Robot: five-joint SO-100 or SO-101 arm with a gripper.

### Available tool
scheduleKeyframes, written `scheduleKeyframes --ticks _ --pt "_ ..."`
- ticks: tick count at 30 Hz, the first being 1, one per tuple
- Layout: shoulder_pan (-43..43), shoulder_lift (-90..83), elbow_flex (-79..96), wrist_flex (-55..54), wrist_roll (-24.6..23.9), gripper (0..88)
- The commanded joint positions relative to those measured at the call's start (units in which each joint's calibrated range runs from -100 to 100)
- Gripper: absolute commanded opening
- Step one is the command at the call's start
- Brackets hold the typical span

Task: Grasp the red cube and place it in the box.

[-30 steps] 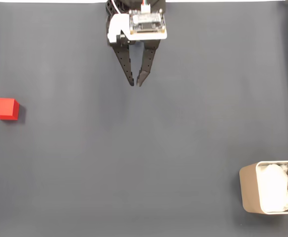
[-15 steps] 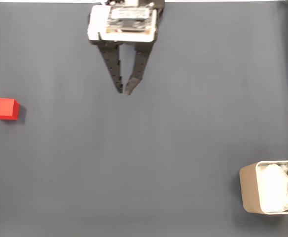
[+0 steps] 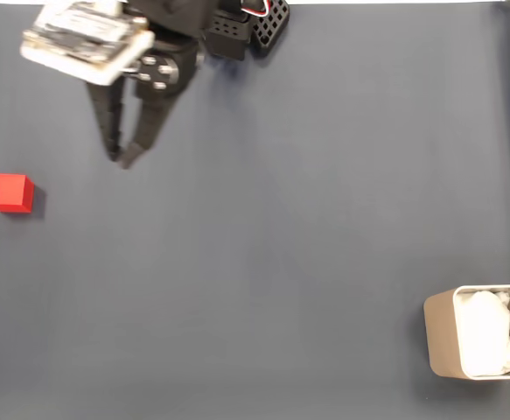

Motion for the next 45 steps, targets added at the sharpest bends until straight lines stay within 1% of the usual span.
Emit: scheduleKeyframes --ticks 1,12,24,35,38,42,45 --pt "3.8 0.7 -3.9 0.2 0.7 0.0" --pt "11.5 5.2 -6.0 -0.1 -0.3 0.0" --pt "17.5 8.3 -5.0 -0.5 -1.5 0.2" --pt "21.7 11.3 -1.5 -3.4 -2.0 10.3" --pt "22.8 11.4 2.0 -7.4 -1.9 13.2" --pt "24.0 11.7 7.7 -15.5 -1.4 18.1" --pt "24.4 12.4 9.2 -17.4 -0.9 18.3"
